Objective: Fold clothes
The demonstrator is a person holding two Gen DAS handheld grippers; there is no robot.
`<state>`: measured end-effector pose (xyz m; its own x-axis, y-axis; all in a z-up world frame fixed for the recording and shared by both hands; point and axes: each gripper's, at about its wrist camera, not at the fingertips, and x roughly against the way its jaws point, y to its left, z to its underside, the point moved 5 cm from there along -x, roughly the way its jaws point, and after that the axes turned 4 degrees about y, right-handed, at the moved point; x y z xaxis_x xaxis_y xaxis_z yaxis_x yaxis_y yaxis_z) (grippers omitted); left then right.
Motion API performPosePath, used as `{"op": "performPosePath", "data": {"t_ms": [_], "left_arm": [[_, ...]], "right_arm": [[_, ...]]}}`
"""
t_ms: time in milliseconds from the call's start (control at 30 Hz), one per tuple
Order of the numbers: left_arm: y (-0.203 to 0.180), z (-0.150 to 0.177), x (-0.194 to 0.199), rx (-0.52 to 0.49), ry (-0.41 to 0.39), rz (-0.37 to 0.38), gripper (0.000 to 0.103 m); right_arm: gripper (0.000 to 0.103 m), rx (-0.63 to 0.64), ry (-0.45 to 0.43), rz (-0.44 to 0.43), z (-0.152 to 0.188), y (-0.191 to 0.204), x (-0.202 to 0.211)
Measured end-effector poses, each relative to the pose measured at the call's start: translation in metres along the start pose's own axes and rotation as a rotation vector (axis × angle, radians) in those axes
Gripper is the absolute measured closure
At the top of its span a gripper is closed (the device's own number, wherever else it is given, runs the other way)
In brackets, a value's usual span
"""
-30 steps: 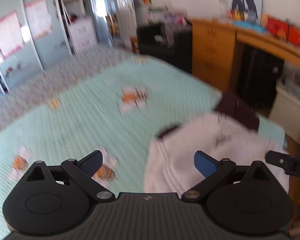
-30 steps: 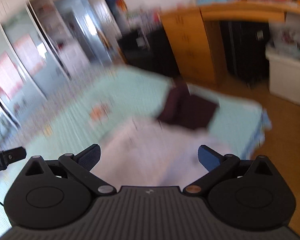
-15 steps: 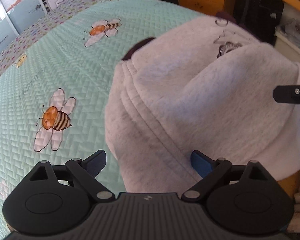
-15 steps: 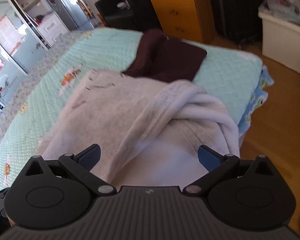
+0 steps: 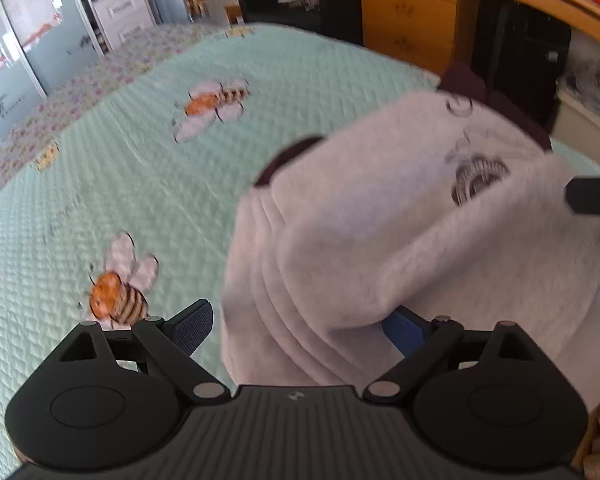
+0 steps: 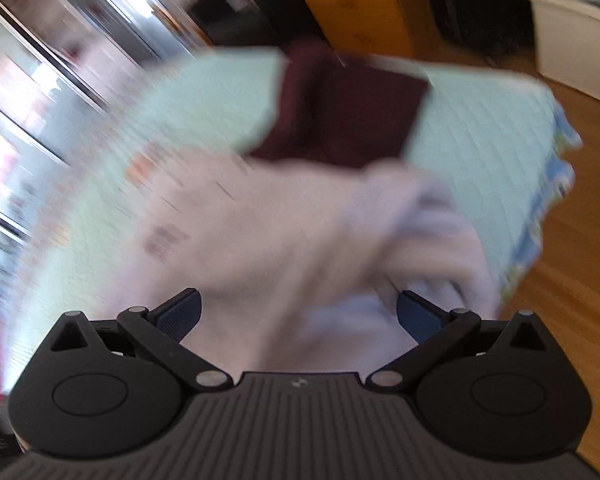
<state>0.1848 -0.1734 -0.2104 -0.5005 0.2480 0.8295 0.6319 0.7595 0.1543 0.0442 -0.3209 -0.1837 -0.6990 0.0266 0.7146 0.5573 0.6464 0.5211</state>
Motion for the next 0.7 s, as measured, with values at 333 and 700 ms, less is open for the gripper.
{"op": "performPosePath", "data": {"t_ms": [333,700], "left_arm": [[-0.017,-0.007,-0.051,-0.052,0.101,0.004,0.005],[-0.026,-0.009,-0.046,-0.062,0.043,0.052,0.076]], "right_arm": [[0.000,0.089,0.072,0.011,-0.006,-0.016,-0.044],[0.055,0.166,-0.015,-0.048,0.006,-0.010,-0.025]]}}
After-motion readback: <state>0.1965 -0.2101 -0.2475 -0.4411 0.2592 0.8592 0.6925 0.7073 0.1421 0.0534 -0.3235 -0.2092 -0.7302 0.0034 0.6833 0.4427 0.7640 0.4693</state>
